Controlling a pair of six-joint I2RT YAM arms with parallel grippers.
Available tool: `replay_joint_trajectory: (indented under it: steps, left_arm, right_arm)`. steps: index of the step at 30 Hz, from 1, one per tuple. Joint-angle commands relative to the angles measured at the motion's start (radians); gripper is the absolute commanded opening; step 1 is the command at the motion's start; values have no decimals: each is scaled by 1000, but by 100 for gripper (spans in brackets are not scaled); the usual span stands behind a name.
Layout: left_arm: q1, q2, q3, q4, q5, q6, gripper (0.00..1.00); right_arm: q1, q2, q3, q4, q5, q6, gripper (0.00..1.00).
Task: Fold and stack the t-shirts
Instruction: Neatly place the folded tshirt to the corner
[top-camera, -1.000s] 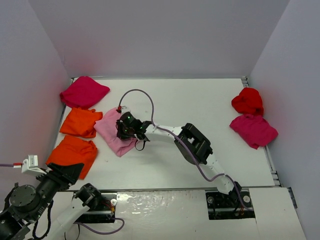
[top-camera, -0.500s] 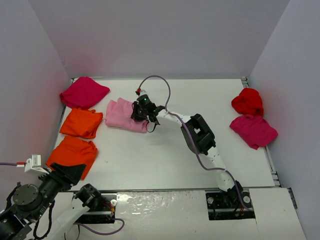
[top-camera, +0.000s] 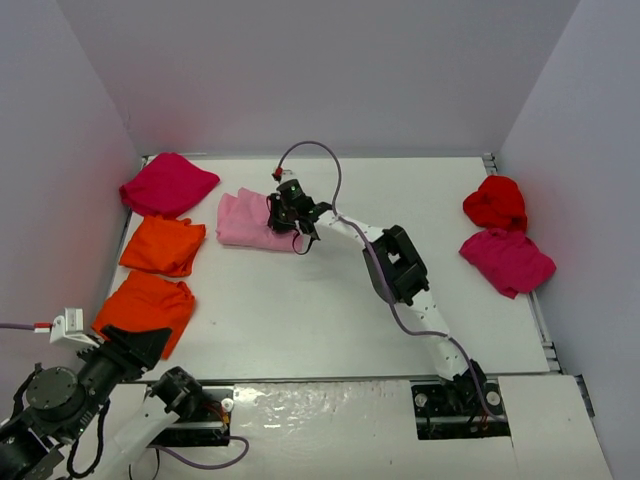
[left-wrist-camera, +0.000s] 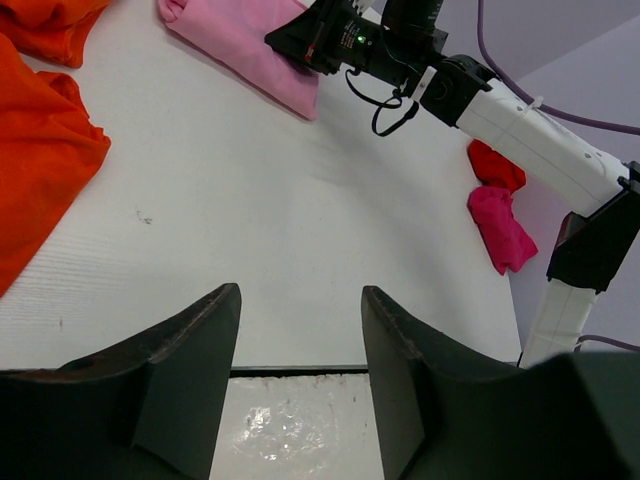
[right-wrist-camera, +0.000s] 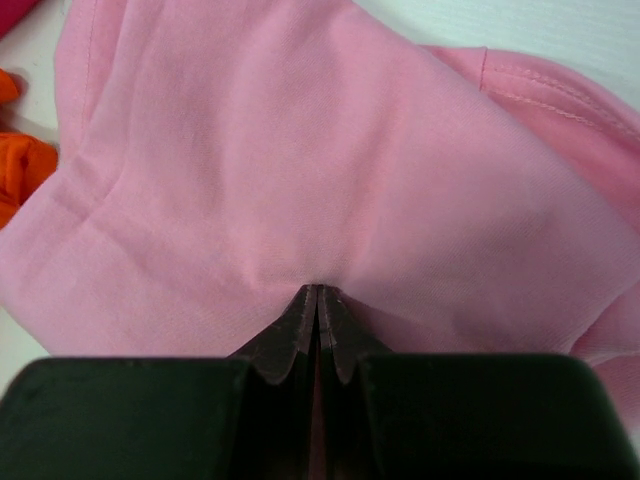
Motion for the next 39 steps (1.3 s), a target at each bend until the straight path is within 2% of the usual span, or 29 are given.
replay_joint_trajectory:
  steps: [1,3,11,18,31,39]
  left_arm:
    - [11,85,-14,80,46,49,45]
    - [12,92,-42,107,70,52,43]
    - [18,99,-100,182,122,47,43]
    - [23,91,-101,170,116,39,43]
    - [26,74,-68,118,100,40,42]
    - [29,69,-77,110,98,41,42]
  right_arm:
    - [27,-171,-85,-139,83,-94,0]
    - [43,-226,-137,-139,108,-108,0]
    - [79,-381,-242,-140,169,-139,17]
    - [125,-393,-263,-137,164,-139,16]
    - [96,-218,-159,-133,130,-133,10]
    - [84,-206,-226,-133,116,-123,3]
